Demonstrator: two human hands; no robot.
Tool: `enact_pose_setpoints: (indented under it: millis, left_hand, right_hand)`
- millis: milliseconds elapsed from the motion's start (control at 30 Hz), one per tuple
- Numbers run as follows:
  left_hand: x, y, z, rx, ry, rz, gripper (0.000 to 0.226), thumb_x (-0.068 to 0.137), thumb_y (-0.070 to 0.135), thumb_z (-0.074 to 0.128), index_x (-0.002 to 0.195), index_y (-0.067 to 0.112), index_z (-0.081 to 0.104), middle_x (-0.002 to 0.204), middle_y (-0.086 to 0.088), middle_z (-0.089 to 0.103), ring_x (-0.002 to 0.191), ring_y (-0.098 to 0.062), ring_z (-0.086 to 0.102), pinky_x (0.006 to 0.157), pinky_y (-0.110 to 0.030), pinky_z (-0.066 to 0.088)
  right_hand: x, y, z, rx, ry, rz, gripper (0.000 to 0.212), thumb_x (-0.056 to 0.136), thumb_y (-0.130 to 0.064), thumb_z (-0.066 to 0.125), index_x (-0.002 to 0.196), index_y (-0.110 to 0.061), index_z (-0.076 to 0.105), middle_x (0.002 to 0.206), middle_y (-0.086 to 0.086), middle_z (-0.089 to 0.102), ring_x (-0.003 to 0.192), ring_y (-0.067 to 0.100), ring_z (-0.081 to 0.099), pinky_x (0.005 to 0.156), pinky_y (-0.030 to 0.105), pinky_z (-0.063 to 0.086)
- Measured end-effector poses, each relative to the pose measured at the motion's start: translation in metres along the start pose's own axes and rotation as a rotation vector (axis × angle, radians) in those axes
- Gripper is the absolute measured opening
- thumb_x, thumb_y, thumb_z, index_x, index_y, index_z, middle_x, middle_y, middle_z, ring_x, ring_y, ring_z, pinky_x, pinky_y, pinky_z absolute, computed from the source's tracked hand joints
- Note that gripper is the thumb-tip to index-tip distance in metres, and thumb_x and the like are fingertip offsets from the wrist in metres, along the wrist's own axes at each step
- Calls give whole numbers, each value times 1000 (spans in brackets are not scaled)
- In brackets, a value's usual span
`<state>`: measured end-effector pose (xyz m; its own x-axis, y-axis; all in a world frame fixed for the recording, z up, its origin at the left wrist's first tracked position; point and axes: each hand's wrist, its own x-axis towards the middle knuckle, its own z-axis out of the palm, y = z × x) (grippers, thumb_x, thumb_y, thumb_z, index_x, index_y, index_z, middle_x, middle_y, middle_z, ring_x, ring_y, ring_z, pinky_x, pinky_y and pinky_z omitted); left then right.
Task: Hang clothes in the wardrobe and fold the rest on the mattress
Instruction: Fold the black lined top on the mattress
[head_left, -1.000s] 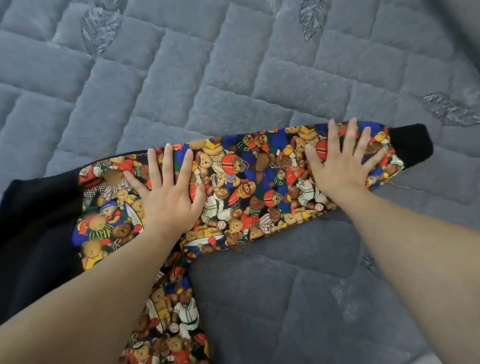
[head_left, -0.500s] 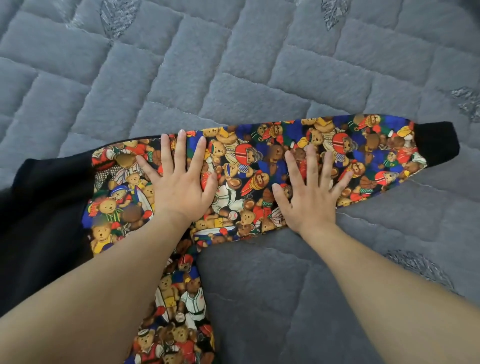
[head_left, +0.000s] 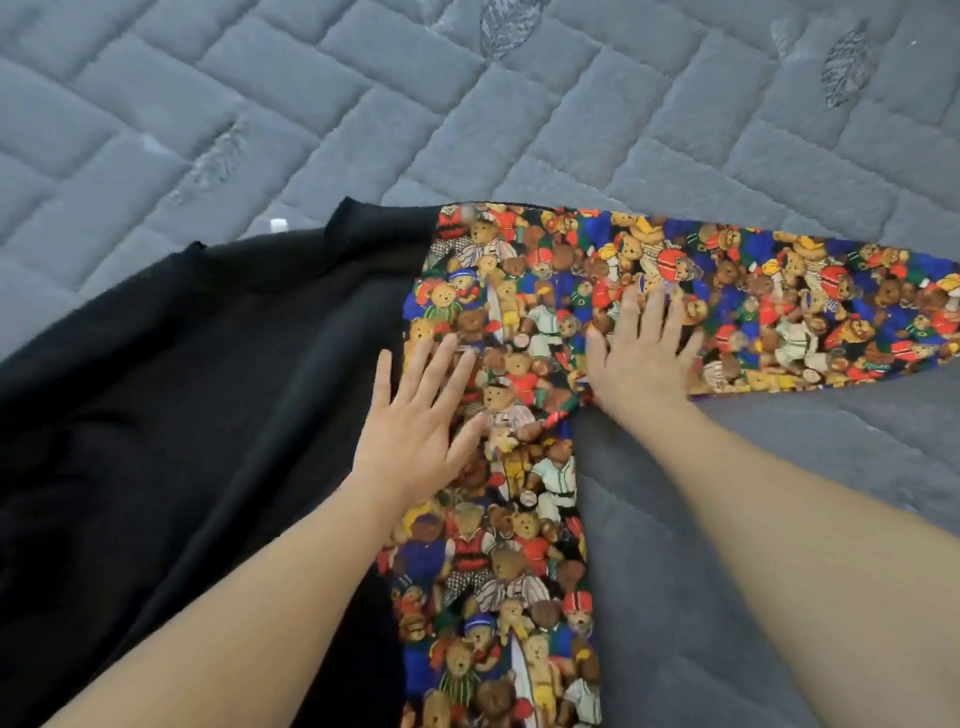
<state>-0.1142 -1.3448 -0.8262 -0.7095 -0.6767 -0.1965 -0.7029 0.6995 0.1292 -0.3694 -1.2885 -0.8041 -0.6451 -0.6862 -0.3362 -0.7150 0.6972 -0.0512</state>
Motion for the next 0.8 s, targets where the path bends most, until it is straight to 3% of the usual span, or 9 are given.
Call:
enact_pose_setpoints:
  millis: [133, 200, 267, 400, 500, 567, 633, 733, 800]
  left_hand:
    - [-58, -100, -19, -3, -164, -79, 68, 99, 63, 8, 158, 32, -4, 167, 1, -4, 153, -21, -12, 122, -48, -9]
    - [-88, -143, -28, -35, -204, -136, 65, 97, 64, 6, 157, 39, -7, 166, 5, -11, 152, -22, -16, 120, -53, -10]
    - [-115, -181, -39, -164, -162, -289, 64, 100, 59, 18, 158, 36, 4, 167, -3, -2, 152, -27, -3, 122, -51, 1]
    - [-150, -268, -59, -282, 85, -618, 64, 102, 41, 42, 155, 8, 28, 156, -19, 28, 143, -36, 25, 120, -44, 18]
    - [-143, -303, -65, -173, 215, -655, 61, 100, 39, 48, 151, 9, 35, 148, -19, 40, 132, -40, 38, 111, -51, 31]
    - [-126, -310, -70, -185, 255, -784, 59, 101, 42, 46, 150, 11, 36, 147, -18, 39, 129, -41, 39, 107, -53, 31]
    - [-115, -315, -70, -210, 219, -933, 58, 101, 47, 41, 147, 12, 40, 149, -16, 36, 133, -40, 32, 110, -54, 23]
    - [-108, -336, -75, -149, 54, -951, 56, 98, 54, 35, 132, 14, 53, 141, -18, 47, 131, -38, 37, 110, -54, 22]
    - [-107, -361, -85, -229, -72, -878, 61, 94, 62, 33, 125, 15, 57, 133, -18, 57, 124, -38, 49, 104, -48, 32]
  right_hand:
    - [-56, -123, 15, -38, -87, -421, 72, 99, -57, 18, 157, -23, -7, 164, 4, -14, 151, 27, -13, 117, 63, -4]
    - [-73, -177, 22, -74, -175, -505, 71, 99, -58, 19, 157, -24, -6, 163, 6, -19, 150, 29, -17, 117, 63, -5]
    - [-83, -222, 24, -81, -199, -464, 73, 100, -57, 22, 157, -16, 4, 163, 12, -15, 150, 34, -13, 118, 61, -2]
    - [-78, -285, 7, 27, 143, -438, 56, 102, -43, 37, 130, 0, 56, 155, 15, 34, 144, 32, 26, 118, 52, 20]
    - [-51, -315, -7, 70, 266, -517, 43, 100, -33, 48, 130, -2, 54, 150, 18, 39, 140, 34, 34, 115, 52, 26]
    - [-34, -335, -11, -11, 144, -550, 60, 96, -35, 55, 146, -9, 36, 157, 15, 28, 146, 32, 23, 119, 54, 15]
    - [-26, -357, -10, -173, -32, -563, 80, 90, -50, 59, 152, -16, 22, 156, 11, 30, 147, 31, 21, 119, 58, 6]
    - [-19, -385, -15, -253, -221, -523, 96, 70, -81, 56, 143, -22, 39, 145, 9, 44, 138, 32, 36, 117, 56, 16]
    - [-14, -401, -30, -75, -417, -432, 105, 52, -96, 53, 132, -28, 55, 138, 2, 54, 128, 28, 48, 111, 48, 32]
